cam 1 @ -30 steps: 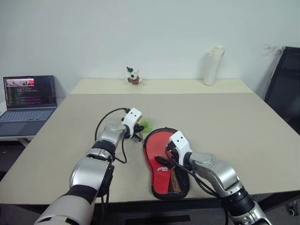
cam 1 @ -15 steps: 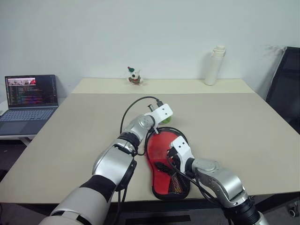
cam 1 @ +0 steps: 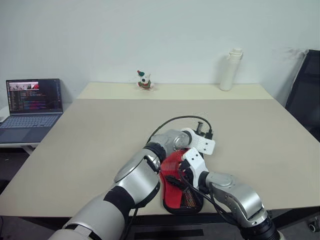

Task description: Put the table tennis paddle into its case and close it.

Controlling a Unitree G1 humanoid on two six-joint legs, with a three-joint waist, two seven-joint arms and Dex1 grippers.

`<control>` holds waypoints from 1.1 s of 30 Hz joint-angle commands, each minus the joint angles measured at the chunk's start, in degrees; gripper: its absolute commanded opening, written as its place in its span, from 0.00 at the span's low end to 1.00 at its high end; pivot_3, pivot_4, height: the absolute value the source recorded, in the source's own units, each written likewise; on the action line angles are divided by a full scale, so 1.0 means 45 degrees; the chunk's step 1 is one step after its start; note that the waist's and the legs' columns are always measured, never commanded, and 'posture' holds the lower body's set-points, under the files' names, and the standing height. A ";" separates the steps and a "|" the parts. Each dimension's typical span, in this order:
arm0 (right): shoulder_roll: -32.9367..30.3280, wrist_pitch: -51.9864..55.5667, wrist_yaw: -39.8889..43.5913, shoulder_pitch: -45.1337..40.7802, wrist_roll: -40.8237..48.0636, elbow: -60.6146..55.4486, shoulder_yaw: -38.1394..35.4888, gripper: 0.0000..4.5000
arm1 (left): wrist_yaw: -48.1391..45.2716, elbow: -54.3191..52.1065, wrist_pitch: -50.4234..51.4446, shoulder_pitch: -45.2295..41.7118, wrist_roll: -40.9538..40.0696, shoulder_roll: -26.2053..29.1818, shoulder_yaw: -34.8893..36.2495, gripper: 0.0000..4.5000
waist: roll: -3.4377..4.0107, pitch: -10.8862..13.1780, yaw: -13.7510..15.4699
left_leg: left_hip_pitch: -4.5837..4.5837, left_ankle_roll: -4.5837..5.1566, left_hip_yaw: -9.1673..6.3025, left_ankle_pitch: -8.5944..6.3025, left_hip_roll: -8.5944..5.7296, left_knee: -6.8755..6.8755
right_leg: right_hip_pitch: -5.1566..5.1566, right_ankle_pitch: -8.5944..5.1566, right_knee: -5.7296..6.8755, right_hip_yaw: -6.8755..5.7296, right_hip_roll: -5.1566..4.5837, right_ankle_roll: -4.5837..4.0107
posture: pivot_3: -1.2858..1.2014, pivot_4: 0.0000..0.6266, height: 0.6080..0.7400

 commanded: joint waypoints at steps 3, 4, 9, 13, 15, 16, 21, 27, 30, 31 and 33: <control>-0.0008 0.0724 0.0091 0.0414 -0.0017 0.0827 0.0472 1.00 | 0.0066 -0.0395 -0.0888 -0.0508 -0.0412 -0.0606 0.0353 0.01 | 0.0004 -0.0002 -0.0006 | 0.0005 0.0000 0.0000 0.0000 0.0002 0.0000 | 0.0001 0.0000 0.0003 0.0000 0.0001 0.0000 | 0.52 0.24 1.00; -0.0002 0.0703 0.0089 0.0427 -0.0019 0.0835 0.0465 1.00 | -0.0030 -0.0393 -0.0889 -0.0494 -0.0498 -0.0617 0.0425 0.01 | 0.0005 -0.0003 -0.0010 | 0.0005 0.0000 -0.0001 0.0000 0.0002 0.0000 | 0.0001 0.0000 0.0004 0.0000 0.0001 0.0000 | 0.52 0.24 1.00; 0.0037 0.0596 0.0095 0.0419 -0.0049 0.0929 0.0494 1.00 | -0.0774 -0.0373 -0.0631 -0.0380 -0.1048 -0.0516 0.0972 0.07 | 0.0005 -0.0006 -0.0020 | 0.0008 0.0000 0.0000 0.0000 0.0002 0.0002 | 0.0005 0.0001 0.0004 -0.0002 0.0003 0.0001 | 0.52 0.24 1.00; 0.0082 0.0532 0.0134 0.0313 -0.0064 0.1044 0.0540 1.00 | -0.1716 -0.0354 0.0343 -0.0267 -0.2228 -0.0451 0.2194 0.37 | 0.0005 -0.0007 -0.0031 | 0.0012 0.0000 -0.0001 0.0000 0.0002 0.0004 | 0.0007 0.0002 0.0008 -0.0003 0.0003 0.0002 | 0.52 0.24 1.00; 0.0106 0.0514 0.0166 0.0203 -0.0064 0.1120 0.0536 1.00 | -0.1911 -0.0348 0.1234 -0.0256 -0.2811 -0.0373 0.2897 0.53 | 0.0007 -0.0009 -0.0061 | 0.0014 0.0000 0.0001 0.0001 0.0002 0.0007 | 0.0007 0.0002 0.0012 -0.0001 0.0004 0.0002 | 0.52 0.24 1.00; 0.0105 0.0529 0.0178 0.0151 -0.0050 0.1114 0.0511 1.00 | -0.2136 -0.0358 0.1662 -0.0230 -0.3289 -0.0305 0.3415 0.61 | 0.0009 -0.0009 -0.0088 | 0.0017 0.0000 0.0000 0.0001 0.0003 0.0007 | 0.0009 0.0002 0.0013 0.0001 0.0006 0.0003 | 0.52 0.24 1.00; 0.0074 0.0802 0.0312 -0.0159 0.0221 0.0948 0.0083 1.00 | -0.2621 -0.0627 0.2591 -0.0462 -0.5905 0.0428 0.6283 0.94 | 0.0011 -0.0010 -0.0123 | 0.0030 0.0001 -0.0006 0.0001 0.0011 0.0007 | 0.0005 0.0003 0.0029 0.0004 0.0018 0.0002 | 0.52 0.24 1.00; -0.0054 0.1688 0.0715 -0.0464 0.1165 -0.0104 -0.1005 1.00 | -0.4641 -0.1100 0.2543 -0.0184 -0.7579 0.1244 0.7834 0.94 | 0.0012 -0.0011 -0.0056 | 0.0019 -0.0001 -0.0007 0.0002 0.0006 0.0007 | 0.0007 0.0005 0.0023 -0.0004 0.0010 0.0002 | 0.52 0.24 1.00; -0.0318 0.2417 0.1194 -0.0711 0.2129 -0.1105 -0.1960 1.00 | -0.7200 -0.1503 0.3069 0.0372 -0.9021 0.1510 0.8838 0.94 | 0.0013 -0.0009 -0.0030 | 0.0002 -0.0002 -0.0005 0.0002 -0.0002 0.0008 | 0.0006 0.0008 0.0006 -0.0008 0.0001 0.0002 | 0.52 0.24 1.00; -0.0468 0.2589 0.1381 -0.0799 0.2426 -0.1416 -0.2210 1.00 | -0.7995 -0.1711 0.3138 0.0643 -0.9271 0.1636 0.8926 0.94 | 0.0015 -0.0008 -0.0038 | -0.0001 -0.0001 -0.0006 0.0001 -0.0001 0.0007 | 0.0005 0.0011 0.0003 -0.0004 0.0000 0.0000 | 0.52 0.24 1.00; -0.0913 0.2840 0.1932 -0.0987 0.3122 -0.2074 -0.2656 1.00 | -0.9524 -0.2355 0.3058 0.1369 -0.9601 0.1982 0.8865 0.94 | 0.0020 -0.0005 -0.0046 | 0.0000 -0.0001 -0.0008 0.0001 -0.0001 0.0006 | 0.0001 0.0018 0.0003 -0.0001 0.0000 -0.0013 | 0.52 0.24 1.00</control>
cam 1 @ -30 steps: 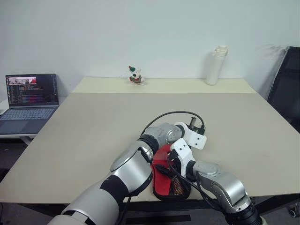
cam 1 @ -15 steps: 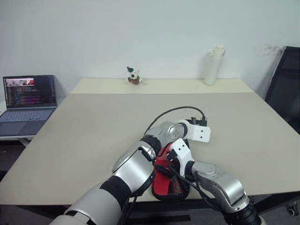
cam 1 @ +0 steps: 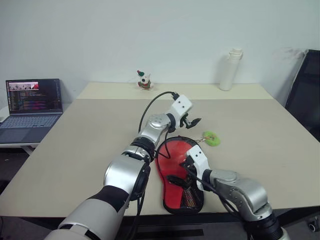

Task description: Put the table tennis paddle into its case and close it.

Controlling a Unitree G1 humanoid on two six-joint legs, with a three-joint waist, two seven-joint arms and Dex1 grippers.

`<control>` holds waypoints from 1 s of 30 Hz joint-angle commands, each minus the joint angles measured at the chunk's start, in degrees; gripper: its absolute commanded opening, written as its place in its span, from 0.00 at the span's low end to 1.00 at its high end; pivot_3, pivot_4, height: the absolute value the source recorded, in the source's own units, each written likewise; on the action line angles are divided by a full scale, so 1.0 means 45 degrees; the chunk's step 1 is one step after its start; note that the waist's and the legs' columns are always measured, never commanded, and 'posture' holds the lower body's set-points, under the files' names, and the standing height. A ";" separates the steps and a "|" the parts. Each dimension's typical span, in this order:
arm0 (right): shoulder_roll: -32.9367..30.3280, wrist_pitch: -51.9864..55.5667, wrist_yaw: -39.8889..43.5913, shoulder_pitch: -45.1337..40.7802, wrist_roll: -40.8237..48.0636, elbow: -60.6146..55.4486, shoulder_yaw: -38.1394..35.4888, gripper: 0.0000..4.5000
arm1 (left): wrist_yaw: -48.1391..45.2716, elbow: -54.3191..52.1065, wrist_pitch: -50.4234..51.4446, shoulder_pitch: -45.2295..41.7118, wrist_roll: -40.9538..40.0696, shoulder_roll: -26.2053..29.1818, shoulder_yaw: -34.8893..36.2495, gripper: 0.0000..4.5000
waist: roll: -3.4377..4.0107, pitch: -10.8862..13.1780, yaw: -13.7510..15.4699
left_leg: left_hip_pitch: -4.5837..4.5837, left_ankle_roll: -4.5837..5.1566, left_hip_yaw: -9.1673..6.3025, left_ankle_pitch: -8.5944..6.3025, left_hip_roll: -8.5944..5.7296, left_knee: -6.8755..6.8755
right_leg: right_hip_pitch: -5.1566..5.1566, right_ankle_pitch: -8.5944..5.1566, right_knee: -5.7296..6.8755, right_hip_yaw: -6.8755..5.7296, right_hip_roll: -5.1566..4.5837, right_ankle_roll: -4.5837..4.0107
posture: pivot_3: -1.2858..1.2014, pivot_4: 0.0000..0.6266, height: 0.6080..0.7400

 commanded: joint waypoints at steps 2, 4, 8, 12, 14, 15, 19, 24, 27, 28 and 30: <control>-0.1011 0.0632 0.1420 -0.0705 0.1911 -0.1922 -0.1333 1.00 | -0.3779 -0.2245 0.0067 0.1653 -0.1162 0.0748 -0.0017 0.94 | 0.0013 0.0008 -0.0064 | 0.0000 0.0000 -0.0007 0.0000 0.0003 -0.0003 | -0.0003 0.0015 0.0004 0.0001 0.0004 -0.0027 | 0.52 0.24 1.00; -0.1531 0.0900 0.1798 -0.1148 0.2530 -0.2018 -0.1930 1.00 | -0.4727 -0.3665 0.0148 0.2817 -0.1071 0.1227 -0.0551 0.94 | 0.0017 0.0010 -0.0102 | 0.0004 0.0000 -0.0018 0.0000 0.0014 -0.0006 | -0.0011 0.0024 0.0010 0.0013 0.0013 -0.0044 | 0.52 0.24 1.00; -0.2364 0.0984 0.2180 -0.1971 0.3223 -0.1335 -0.3044 1.00 | -0.5383 -0.5938 0.1015 0.4372 -0.1109 0.1806 -0.1174 0.94 | 0.0017 0.0011 -0.0041 | 0.0010 0.0001 -0.0028 0.0001 0.0025 -0.0001 | -0.0009 0.0025 0.0029 0.0003 0.0021 -0.0050 | 0.52 0.24 1.00; -0.2688 -0.0151 0.1302 -0.2920 0.2306 0.0928 -0.3921 1.00 | -0.5377 -0.7363 0.1802 0.5396 -0.1123 0.2145 -0.1543 0.94 | 0.0016 0.0010 0.0015 | 0.0008 0.0001 -0.0026 0.0001 0.0007 0.0010 | 0.0001 0.0028 0.0025 0.0013 0.0006 -0.0048 | 0.52 0.24 1.00; -0.2552 -0.0983 0.0624 -0.3385 0.1500 0.2390 -0.3858 1.00 | -0.5345 -0.7841 0.2083 0.5745 -0.1114 0.2192 -0.1725 0.94 | 0.0016 0.0010 0.0008 | 0.0008 0.0002 -0.0019 0.0001 0.0003 0.0014 | 0.0001 0.0036 0.0014 0.0029 0.0000 -0.0035 | 0.52 0.24 1.00; -0.2330 -0.1556 0.0101 -0.3727 0.0934 0.3478 -0.3767 1.00 | -0.5347 -0.8066 0.2176 0.5921 -0.1081 0.2194 -0.1854 0.94 | 0.0016 0.0009 0.0005 | 0.0009 0.0002 -0.0014 0.0001 0.0001 0.0014 | 0.0001 0.0038 0.0013 0.0034 -0.0001 -0.0033 | 0.52 0.24 1.00; -0.1612 -0.3744 -0.0771 -0.4709 -0.0688 0.7097 -0.3194 1.00 | -0.5170 -0.8523 0.2092 0.6258 -0.0809 0.2204 -0.2400 0.94 | 0.0016 0.0010 -0.0005 | 0.0009 0.0002 0.0009 0.0001 0.0006 0.0008 | -0.0009 0.0040 0.0017 0.0042 0.0003 -0.0036 | 0.52 0.24 1.00; -0.1126 -0.6099 -0.0998 -0.5614 -0.1928 1.0775 -0.2954 1.00 | -0.5102 -0.8926 0.2275 0.6423 -0.0937 0.2184 -0.2781 0.94 | 0.0019 0.0011 -0.0025 | 0.0004 0.0003 0.0020 0.0001 0.0013 -0.0001 | -0.0022 0.0041 0.0020 0.0047 0.0010 -0.0039 | 0.52 0.24 1.00; -0.0970 -0.7445 -0.1389 -0.6140 -0.2464 1.2951 -0.3098 1.00 | -0.5049 -0.9131 0.2352 0.6568 -0.0954 0.2255 -0.2900 0.94 | 0.0020 0.0012 -0.0035 | 0.0005 0.0003 0.0018 0.0001 0.0009 0.0000 | -0.0021 0.0042 0.0018 0.0055 0.0004 -0.0038 | 0.52 0.24 1.00; -0.0927 -0.7778 -0.1496 -0.6286 -0.2543 1.3540 -0.3182 1.00 | -0.5046 -0.9212 0.2391 0.6629 -0.0968 0.2292 -0.2934 0.94 | 0.0020 0.0012 -0.0039 | 0.0005 0.0003 0.0017 0.0001 0.0008 0.0001 | -0.0021 0.0042 0.0018 0.0057 0.0002 -0.0038 | 0.52 0.24 1.00; -0.0880 -0.8278 -0.1614 -0.6485 -0.2680 1.4426 -0.3285 1.00 | -0.5053 -0.9415 0.2500 0.6768 -0.1000 0.2368 -0.2969 0.94 | 0.0021 0.0012 -0.0043 | 0.0007 0.0003 0.0017 0.0001 0.0010 0.0001 | -0.0021 0.0042 0.0020 0.0061 0.0001 -0.0039 | 0.52 0.24 1.00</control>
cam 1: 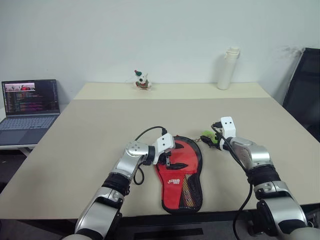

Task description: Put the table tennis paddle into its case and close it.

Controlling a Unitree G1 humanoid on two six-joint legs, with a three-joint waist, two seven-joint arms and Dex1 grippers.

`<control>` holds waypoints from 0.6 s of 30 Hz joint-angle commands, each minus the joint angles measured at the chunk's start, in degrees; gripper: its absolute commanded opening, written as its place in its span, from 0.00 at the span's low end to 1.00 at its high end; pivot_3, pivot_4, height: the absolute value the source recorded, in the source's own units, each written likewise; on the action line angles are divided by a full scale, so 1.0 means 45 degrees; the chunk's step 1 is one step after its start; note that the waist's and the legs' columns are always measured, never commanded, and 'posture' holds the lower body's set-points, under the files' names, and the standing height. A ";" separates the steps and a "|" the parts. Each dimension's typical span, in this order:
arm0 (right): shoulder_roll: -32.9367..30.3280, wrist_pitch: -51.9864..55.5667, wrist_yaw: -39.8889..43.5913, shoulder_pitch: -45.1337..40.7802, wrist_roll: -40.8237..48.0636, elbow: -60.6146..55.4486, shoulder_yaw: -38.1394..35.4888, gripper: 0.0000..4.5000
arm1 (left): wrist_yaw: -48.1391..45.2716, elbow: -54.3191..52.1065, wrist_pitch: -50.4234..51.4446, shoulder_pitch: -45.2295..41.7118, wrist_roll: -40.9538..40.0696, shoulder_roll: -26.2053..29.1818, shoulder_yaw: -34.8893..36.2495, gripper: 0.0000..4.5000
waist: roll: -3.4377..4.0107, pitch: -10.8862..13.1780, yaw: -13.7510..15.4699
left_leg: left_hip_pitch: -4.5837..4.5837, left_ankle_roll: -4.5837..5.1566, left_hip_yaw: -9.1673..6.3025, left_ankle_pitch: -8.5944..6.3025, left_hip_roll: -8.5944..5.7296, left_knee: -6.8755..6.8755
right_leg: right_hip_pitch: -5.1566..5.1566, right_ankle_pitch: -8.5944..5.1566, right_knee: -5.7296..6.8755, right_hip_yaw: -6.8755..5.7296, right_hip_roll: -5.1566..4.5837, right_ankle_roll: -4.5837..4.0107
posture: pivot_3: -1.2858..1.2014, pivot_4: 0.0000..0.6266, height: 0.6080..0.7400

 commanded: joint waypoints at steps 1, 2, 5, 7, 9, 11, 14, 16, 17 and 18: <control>0.0039 -0.1092 -0.0183 -0.0508 -0.0229 0.1133 -0.0461 1.00 | 0.0078 -0.0752 0.0129 0.0130 -0.0249 0.0148 -0.0109 0.94 | 0.0000 0.0000 -0.0006 | 0.0000 0.0000 -0.0001 0.0000 0.0001 0.0000 | 0.0001 0.0000 0.0000 -0.0003 0.0000 -0.0001 | 0.52 0.24 1.00; 0.0052 -0.1153 -0.0127 -0.0534 -0.0235 0.1341 -0.0481 1.00 | 0.0080 -0.0819 0.0171 0.0176 -0.0252 0.0170 -0.0112 0.94 | 0.0000 0.0000 -0.0007 | -0.0001 0.0000 -0.0002 0.0000 0.0003 -0.0001 | 0.0000 0.0000 0.0000 -0.0005 0.0001 -0.0001 | 0.52 0.24 1.00; 0.0094 -0.1173 0.0041 -0.0496 -0.0201 0.1634 -0.0579 1.00 | 0.0106 -0.0987 0.0294 0.0269 -0.0268 0.0206 -0.0137 0.94 | 0.0001 0.0000 -0.0005 | 0.0003 0.0000 -0.0007 0.0000 0.0005 0.0001 | 0.0001 0.0000 0.0008 -0.0002 0.0002 -0.0001 | 0.52 0.24 1.00; 0.0115 -0.1160 0.0088 -0.0471 -0.0185 0.1711 -0.0659 1.00 | 0.0115 -0.1056 0.0348 0.0307 -0.0267 0.0218 -0.0151 0.94 | 0.0003 -0.0001 -0.0005 | 0.0008 0.0000 -0.0006 0.0000 0.0004 0.0003 | 0.0007 0.0001 0.0008 -0.0001 0.0001 -0.0001 | 0.52 0.24 1.00; 0.0148 -0.1159 0.0024 -0.0417 -0.0145 0.1694 -0.0776 0.91 | 0.0103 -0.1092 0.0376 0.0342 -0.0257 0.0215 -0.0177 0.95 | 0.0003 -0.0001 -0.0005 | 0.0010 0.0000 -0.0007 0.0000 0.0004 0.0003 | 0.0007 0.0001 0.0010 0.0001 0.0001 -0.0001 | 0.52 0.24 1.00; 0.0209 -0.1026 -0.0008 -0.0371 -0.0029 0.1651 -0.0941 0.79 | 0.0095 -0.1037 0.0361 0.0325 -0.0234 0.0197 -0.0203 0.95 | 0.0003 -0.0001 -0.0005 | 0.0010 0.0000 -0.0008 0.0000 0.0006 0.0002 | 0.0006 0.0001 0.0010 0.0000 0.0002 -0.0001 | 0.52 0.24 1.00; 0.0230 -0.0938 0.0012 -0.0259 -0.0066 0.1501 -0.1009 0.55 | 0.0153 -0.0609 0.0114 0.0144 -0.0069 0.0206 -0.0283 0.95 | 0.0004 -0.0002 -0.0004 | 0.0009 0.0000 -0.0009 0.0000 0.0006 0.0001 | 0.0006 0.0001 0.0010 -0.0001 0.0002 -0.0001 | 0.52 0.24 1.00; 0.0221 -0.0857 0.0023 -0.0155 -0.0066 0.1337 -0.1005 0.39 | 0.0221 -0.0329 0.0041 0.0041 -0.0055 0.0184 -0.0327 0.95 | 0.0004 -0.0002 -0.0002 | 0.0009 0.0000 -0.0009 0.0000 0.0004 0.0003 | 0.0007 0.0001 0.0009 0.0000 0.0000 -0.0001 | 0.52 0.24 1.00; 0.0213 -0.0801 0.0032 -0.0095 -0.0061 0.1227 -0.1006 0.32 | 0.0245 -0.0188 0.0012 0.0010 -0.0040 0.0177 -0.0367 0.95 | 0.0006 -0.0003 0.0005 | 0.0009 0.0000 -0.0008 0.0000 0.0003 0.0003 | 0.0008 0.0001 0.0009 0.0000 -0.0001 -0.0001 | 0.52 0.24 1.00; 0.0197 -0.0718 0.0044 -0.0016 -0.0052 0.1064 -0.1003 0.25 | 0.0287 0.0006 -0.0077 -0.0007 0.0032 0.0182 -0.0432 0.95 | 0.0009 -0.0005 0.0017 | 0.0009 0.0000 -0.0009 0.0000 0.0002 0.0004 | 0.0008 0.0001 0.0010 -0.0001 -0.0002 -0.0001 | 0.52 0.24 1.00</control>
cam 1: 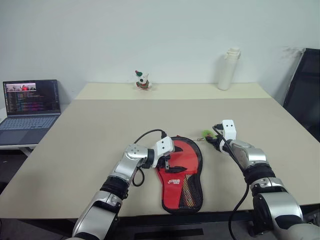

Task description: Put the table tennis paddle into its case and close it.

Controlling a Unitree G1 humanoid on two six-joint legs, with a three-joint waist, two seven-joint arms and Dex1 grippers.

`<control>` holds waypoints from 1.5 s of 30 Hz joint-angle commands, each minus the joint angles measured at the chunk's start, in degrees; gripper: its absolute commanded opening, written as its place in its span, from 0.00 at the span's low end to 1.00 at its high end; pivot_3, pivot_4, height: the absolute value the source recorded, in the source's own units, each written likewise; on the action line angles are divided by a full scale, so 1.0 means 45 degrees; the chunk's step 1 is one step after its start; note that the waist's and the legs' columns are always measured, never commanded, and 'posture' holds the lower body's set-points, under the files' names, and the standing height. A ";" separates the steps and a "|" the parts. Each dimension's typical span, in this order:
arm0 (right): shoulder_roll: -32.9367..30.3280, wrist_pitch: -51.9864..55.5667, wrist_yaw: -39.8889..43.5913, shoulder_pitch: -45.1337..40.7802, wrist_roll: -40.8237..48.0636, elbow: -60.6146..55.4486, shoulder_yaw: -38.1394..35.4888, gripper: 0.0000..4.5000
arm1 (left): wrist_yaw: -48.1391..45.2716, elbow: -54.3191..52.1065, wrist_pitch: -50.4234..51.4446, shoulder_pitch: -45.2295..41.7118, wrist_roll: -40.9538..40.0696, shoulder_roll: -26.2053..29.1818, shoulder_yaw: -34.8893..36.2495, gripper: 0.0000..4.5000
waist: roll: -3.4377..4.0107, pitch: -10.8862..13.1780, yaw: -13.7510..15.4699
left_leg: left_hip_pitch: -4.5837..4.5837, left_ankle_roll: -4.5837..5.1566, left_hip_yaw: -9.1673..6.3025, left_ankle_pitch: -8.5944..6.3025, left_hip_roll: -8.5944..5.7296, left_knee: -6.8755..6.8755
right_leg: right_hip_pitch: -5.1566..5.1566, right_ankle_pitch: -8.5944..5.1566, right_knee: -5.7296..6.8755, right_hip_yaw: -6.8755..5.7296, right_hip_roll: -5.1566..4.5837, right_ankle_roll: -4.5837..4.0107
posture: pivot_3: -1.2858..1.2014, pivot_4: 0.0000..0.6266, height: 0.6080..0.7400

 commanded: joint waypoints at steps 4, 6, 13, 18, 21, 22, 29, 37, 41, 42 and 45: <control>-0.0223 0.0709 -0.0103 0.0617 0.0046 -0.1420 -0.0270 0.01 | 0.0278 0.0990 -0.0478 -0.0255 0.0171 -0.0047 -0.0334 0.95 | 0.0021 -0.0016 0.0039 | 0.0002 0.0000 -0.0008 0.0000 -0.0003 0.0002 | 0.0012 0.0000 -0.0004 -0.0008 -0.0003 0.0000 | 0.52 0.24 1.00; -0.0371 0.1426 -0.0058 0.1108 0.0183 -0.2790 -0.0261 0.00 | 0.0283 0.1316 -0.0497 -0.0146 0.0224 -0.0118 -0.0453 0.95 | 0.0032 -0.0029 0.0065 | 0.0006 0.0000 -0.0008 0.0000 -0.0006 0.0002 | 0.0016 0.0000 -0.0004 -0.0008 -0.0006 0.0001 | 0.52 0.24 1.00; -0.1473 0.5028 0.0551 0.4061 0.0947 -0.9506 0.0067 0.00 | 0.0545 0.2150 -0.0723 -0.0092 0.0416 -0.0330 -0.0710 0.95 | 0.0113 -0.0091 0.0224 | 0.0006 0.0001 -0.0027 0.0000 -0.0017 0.0006 | 0.0034 -0.0004 -0.0014 -0.0019 -0.0012 0.0007 | 0.52 0.24 1.00; -0.2137 0.7192 0.0641 0.5842 0.1634 -1.3183 0.0022 0.00 | 0.0723 0.2668 -0.0897 -0.0256 0.0500 -0.0477 -0.0771 0.95 | 0.0174 -0.0157 0.0292 | 0.0035 0.0002 -0.0020 0.0000 -0.0017 0.0015 | 0.0050 -0.0037 -0.0005 -0.0012 -0.0002 0.0070 | 0.52 0.24 1.00; -0.2539 0.8114 0.0728 0.6690 0.2014 -1.4763 -0.0045 0.00 | 0.0773 0.2945 -0.0978 -0.0382 0.0530 -0.0555 -0.0791 0.95 | 0.0188 -0.0175 0.0351 | 0.0042 0.0002 -0.0019 0.0000 -0.0018 0.0021 | 0.0061 -0.0037 -0.0007 -0.0017 -0.0001 0.0074 | 0.52 0.24 1.00; -0.2733 0.8447 0.0822 0.7071 0.2200 -1.5391 -0.0067 0.00 | 0.0801 0.3064 -0.1009 -0.0442 0.0546 -0.0590 -0.0799 0.95 | 0.0186 -0.0178 0.0357 | 0.0041 0.0002 -0.0018 0.0000 -0.0023 0.0023 | 0.0068 -0.0038 -0.0013 -0.0023 -0.0003 0.0075 | 0.52 0.24 1.00; -0.3851 1.0456 0.1544 0.9331 0.3794 -1.8911 -0.0517 0.00 | 0.0883 0.3716 -0.1187 -0.0771 0.0618 -0.0729 -0.0836 0.95 | 0.0184 -0.0191 0.0373 | 0.0051 0.0002 -0.0029 -0.0001 -0.0020 0.0021 | 0.0102 -0.0039 -0.0042 -0.0035 -0.0002 0.0077 | 0.52 0.24 1.00; -0.5087 1.1113 0.2645 1.1420 0.5404 -2.0700 -0.1186 0.00 | 0.0970 0.4219 -0.1365 -0.1028 0.0682 -0.0952 -0.0870 0.95 | 0.0167 -0.0206 0.0388 | 0.0098 0.0001 -0.0040 -0.0002 -0.0022 0.0018 | 0.0159 -0.0045 -0.0069 -0.0051 -0.0008 0.0075 | 0.52 0.24 1.00; -0.5934 1.0943 0.3728 1.2368 0.6554 -2.1387 -0.1536 0.00 | 0.1046 0.4561 -0.1545 -0.1253 0.0777 -0.1025 -0.0895 0.95 | 0.0158 -0.0208 0.0466 | 0.0081 0.0001 -0.0049 -0.0003 -0.0030 0.0014 | 0.0163 -0.0047 -0.0094 -0.0073 -0.0016 0.0079 | 0.52 0.24 1.00; -0.6092 1.0869 0.3914 1.2559 0.6817 -2.1528 -0.1608 0.00 | 0.1068 0.4634 -0.1572 -0.1309 0.0781 -0.1035 -0.0886 0.95 | 0.0146 -0.0210 0.0464 | 0.0080 0.0001 -0.0049 -0.0004 -0.0030 0.0012 | 0.0163 -0.0047 -0.0098 -0.0077 -0.0016 0.0079 | 0.52 0.24 1.00; -0.6343 1.0779 0.4362 1.3078 0.7742 -2.1978 -0.1816 0.00 | 0.1083 0.4759 -0.1643 -0.1375 0.0788 -0.1048 -0.0876 0.95 | 0.0143 -0.0211 0.0421 | 0.0088 0.0001 -0.0055 -0.0004 -0.0027 0.0012 | 0.0163 -0.0047 -0.0087 -0.0071 -0.0014 0.0079 | 0.52 0.24 1.00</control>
